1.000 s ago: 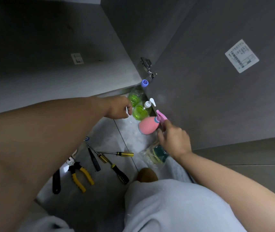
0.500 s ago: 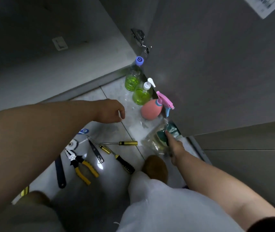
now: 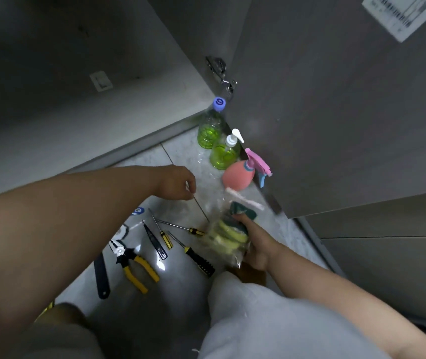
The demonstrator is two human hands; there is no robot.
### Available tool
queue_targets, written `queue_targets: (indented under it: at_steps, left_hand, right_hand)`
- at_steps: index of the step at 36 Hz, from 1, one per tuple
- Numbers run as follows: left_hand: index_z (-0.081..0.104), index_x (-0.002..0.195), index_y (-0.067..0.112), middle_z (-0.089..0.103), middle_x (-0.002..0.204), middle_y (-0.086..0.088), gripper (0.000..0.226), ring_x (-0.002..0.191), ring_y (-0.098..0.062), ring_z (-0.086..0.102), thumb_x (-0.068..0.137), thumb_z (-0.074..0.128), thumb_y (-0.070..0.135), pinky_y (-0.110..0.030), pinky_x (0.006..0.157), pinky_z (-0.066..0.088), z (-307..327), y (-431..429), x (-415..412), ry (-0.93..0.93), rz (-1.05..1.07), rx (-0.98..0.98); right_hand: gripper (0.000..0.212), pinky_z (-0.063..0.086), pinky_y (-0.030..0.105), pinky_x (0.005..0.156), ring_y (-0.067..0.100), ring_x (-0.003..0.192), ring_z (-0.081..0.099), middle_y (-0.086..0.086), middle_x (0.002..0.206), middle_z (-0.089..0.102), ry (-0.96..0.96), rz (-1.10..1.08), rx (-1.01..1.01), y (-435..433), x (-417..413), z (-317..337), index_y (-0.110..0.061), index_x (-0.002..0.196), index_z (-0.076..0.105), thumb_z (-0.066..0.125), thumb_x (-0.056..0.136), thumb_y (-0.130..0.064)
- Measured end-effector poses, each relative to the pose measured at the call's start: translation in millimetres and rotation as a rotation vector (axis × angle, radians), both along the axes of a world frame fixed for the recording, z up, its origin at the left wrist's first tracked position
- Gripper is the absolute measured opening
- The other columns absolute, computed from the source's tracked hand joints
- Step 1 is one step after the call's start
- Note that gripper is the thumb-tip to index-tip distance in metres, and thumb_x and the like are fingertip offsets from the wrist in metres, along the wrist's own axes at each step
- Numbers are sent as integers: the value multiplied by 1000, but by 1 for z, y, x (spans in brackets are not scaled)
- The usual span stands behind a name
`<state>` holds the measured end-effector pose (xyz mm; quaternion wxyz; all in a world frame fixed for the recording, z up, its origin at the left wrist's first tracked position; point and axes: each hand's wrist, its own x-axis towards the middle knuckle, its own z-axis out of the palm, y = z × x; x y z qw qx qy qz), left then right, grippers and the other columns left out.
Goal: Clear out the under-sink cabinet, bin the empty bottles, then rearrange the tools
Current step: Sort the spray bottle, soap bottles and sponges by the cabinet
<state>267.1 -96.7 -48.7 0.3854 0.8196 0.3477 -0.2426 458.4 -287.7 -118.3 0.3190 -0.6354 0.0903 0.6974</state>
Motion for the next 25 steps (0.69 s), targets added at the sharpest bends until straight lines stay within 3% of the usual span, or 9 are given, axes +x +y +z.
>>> queue_targets:
  at_steps: [4, 8, 11, 13, 15, 18, 21, 23, 25]
  left_hand:
    - [65, 123, 12, 67, 121, -8, 53, 99, -20, 67, 95, 59, 56, -33, 87, 55, 10, 4, -10, 61, 191, -190]
    - [43, 149, 26, 61, 133, -12, 96, 105, -25, 65, 76, 50, 87, -42, 98, 54, 38, 1, -28, 14, 542, -511]
    - [66, 128, 32, 70, 121, -6, 85, 104, -24, 68, 67, 57, 91, -43, 101, 53, 67, 0, -41, -198, 643, -613]
    - [71, 118, 31, 75, 111, -1, 76, 107, -22, 69, 68, 62, 88, -45, 106, 50, 88, -1, -47, -340, 713, -571]
    - [71, 119, 30, 77, 110, 4, 73, 110, -19, 69, 69, 67, 83, -45, 109, 46, 107, -4, -53, -464, 817, -525]
    - [70, 123, 28, 76, 115, 4, 70, 113, -18, 69, 72, 71, 75, -43, 110, 46, 137, -14, -59, -648, 953, -530]
    - [68, 127, 20, 74, 119, -6, 56, 113, -26, 70, 82, 78, 52, -48, 106, 51, 166, -30, -62, -912, 1057, -548]
    - [66, 128, 16, 74, 119, -9, 55, 111, -31, 71, 82, 81, 43, -51, 99, 55, 186, -39, -66, -1031, 1157, -431]
    - [58, 128, 16, 72, 119, -7, 75, 107, -30, 71, 69, 86, 52, -48, 93, 58, 208, -44, -71, -971, 1275, -158]
  right_hand:
    - [53, 59, 39, 84, 31, 103, 71, 16, 123, 70, 111, 160, 54, 16, -11, 31, -10, 117, 73, 80, 73, -39]
    - [25, 59, 37, 86, 27, 103, 72, 13, 120, 72, 113, 272, 251, 56, -25, 77, -17, 99, 82, 76, 80, -31]
    - [24, 57, 41, 94, 30, 117, 66, 14, 127, 69, 69, 327, 423, 88, -37, 116, -15, 110, 78, 67, 90, -22]
    - [29, 54, 44, 101, 35, 121, 63, 18, 130, 65, 33, 369, 508, 105, -44, 143, -8, 119, 72, 62, 93, -16]
    - [25, 53, 46, 102, 34, 111, 67, 21, 125, 68, 3, 415, 588, 117, -52, 171, -9, 110, 76, 59, 93, -13]
    - [26, 58, 42, 92, 29, 95, 72, 19, 112, 72, -6, 460, 693, 127, -69, 213, -9, 108, 75, 56, 90, -9]
    - [35, 58, 43, 87, 30, 93, 72, 18, 107, 73, -99, 566, 787, 128, -92, 250, -16, 109, 74, 54, 82, -5]
    - [37, 54, 49, 90, 33, 97, 71, 16, 106, 74, -267, 619, 820, 126, -109, 272, -23, 106, 72, 58, 76, -8]
    - [45, 53, 50, 89, 31, 97, 70, 8, 103, 76, -436, 586, 841, 123, -122, 293, -29, 109, 66, 64, 66, -16]
